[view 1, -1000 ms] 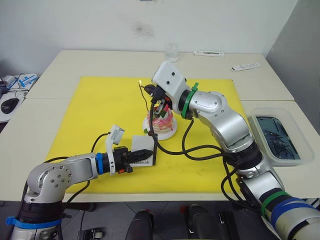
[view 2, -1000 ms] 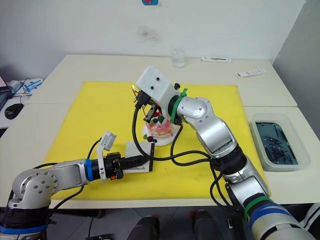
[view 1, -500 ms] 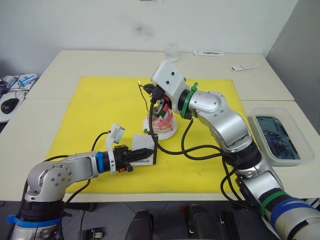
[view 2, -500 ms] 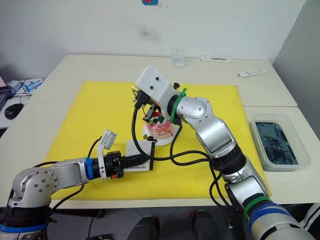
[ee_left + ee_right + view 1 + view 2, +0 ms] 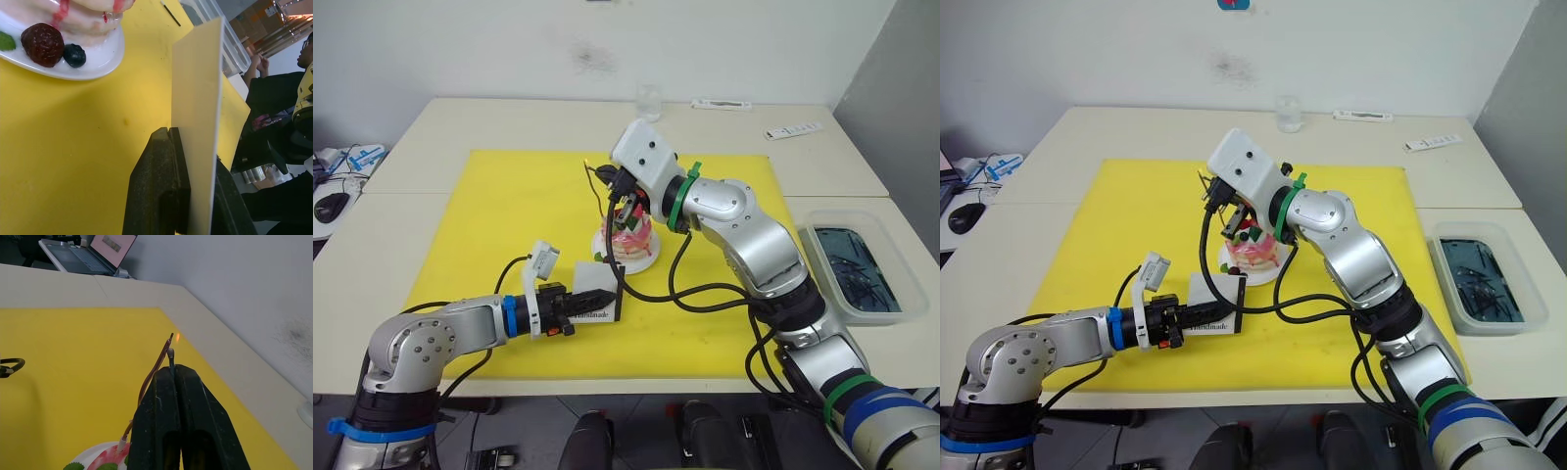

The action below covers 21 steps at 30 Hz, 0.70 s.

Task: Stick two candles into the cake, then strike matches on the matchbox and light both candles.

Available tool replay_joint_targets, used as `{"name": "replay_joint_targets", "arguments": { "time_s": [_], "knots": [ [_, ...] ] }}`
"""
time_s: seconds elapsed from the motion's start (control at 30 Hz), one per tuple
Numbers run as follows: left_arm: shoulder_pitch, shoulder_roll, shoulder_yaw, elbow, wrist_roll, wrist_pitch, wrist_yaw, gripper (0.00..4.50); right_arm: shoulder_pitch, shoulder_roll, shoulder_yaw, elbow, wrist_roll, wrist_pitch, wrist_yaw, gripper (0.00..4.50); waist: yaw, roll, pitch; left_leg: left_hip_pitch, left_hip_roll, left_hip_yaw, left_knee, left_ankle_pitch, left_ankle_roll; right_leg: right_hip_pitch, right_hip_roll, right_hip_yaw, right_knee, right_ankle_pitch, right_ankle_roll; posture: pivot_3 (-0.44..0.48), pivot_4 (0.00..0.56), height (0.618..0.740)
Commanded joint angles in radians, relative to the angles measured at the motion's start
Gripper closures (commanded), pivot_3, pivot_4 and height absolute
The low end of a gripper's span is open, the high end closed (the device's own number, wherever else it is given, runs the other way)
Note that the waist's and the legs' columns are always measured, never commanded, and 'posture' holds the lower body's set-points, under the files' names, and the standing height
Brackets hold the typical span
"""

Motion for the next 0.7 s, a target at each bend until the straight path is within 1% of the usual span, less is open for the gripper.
{"name": "replay_joint_targets", "arguments": {
  "time_s": [0.03, 0.7],
  "knots": [
    [-0.011, -0.004, 0.007, -0.017, -0.001, 0.002, -0.007, 4.5, -0.021, -0.001, -0.025, -0.015, -0.008, -0.027, 0.005, 4.47, 0.0, 0.0, 0.0, 0.0, 0.0, 0.0, 0.0, 0.0, 0.0, 0.0, 0.0, 0.0, 0.0, 0.0, 0.0, 0.0, 0.15, 0.74],
    [-0.018, -0.016, 0.01, -0.01, 0.002, 0.005, -0.005, 4.5, -0.018, -0.003, -0.023, -0.014, -0.012, -0.034, 0.015, 4.47, 0.0, 0.0, 0.0, 0.0, 0.0, 0.0, 0.0, 0.0, 0.0, 0.0, 0.0, 0.0, 0.0, 0.0, 0.0, 0.0, 0.15, 0.74]
  ]
}}
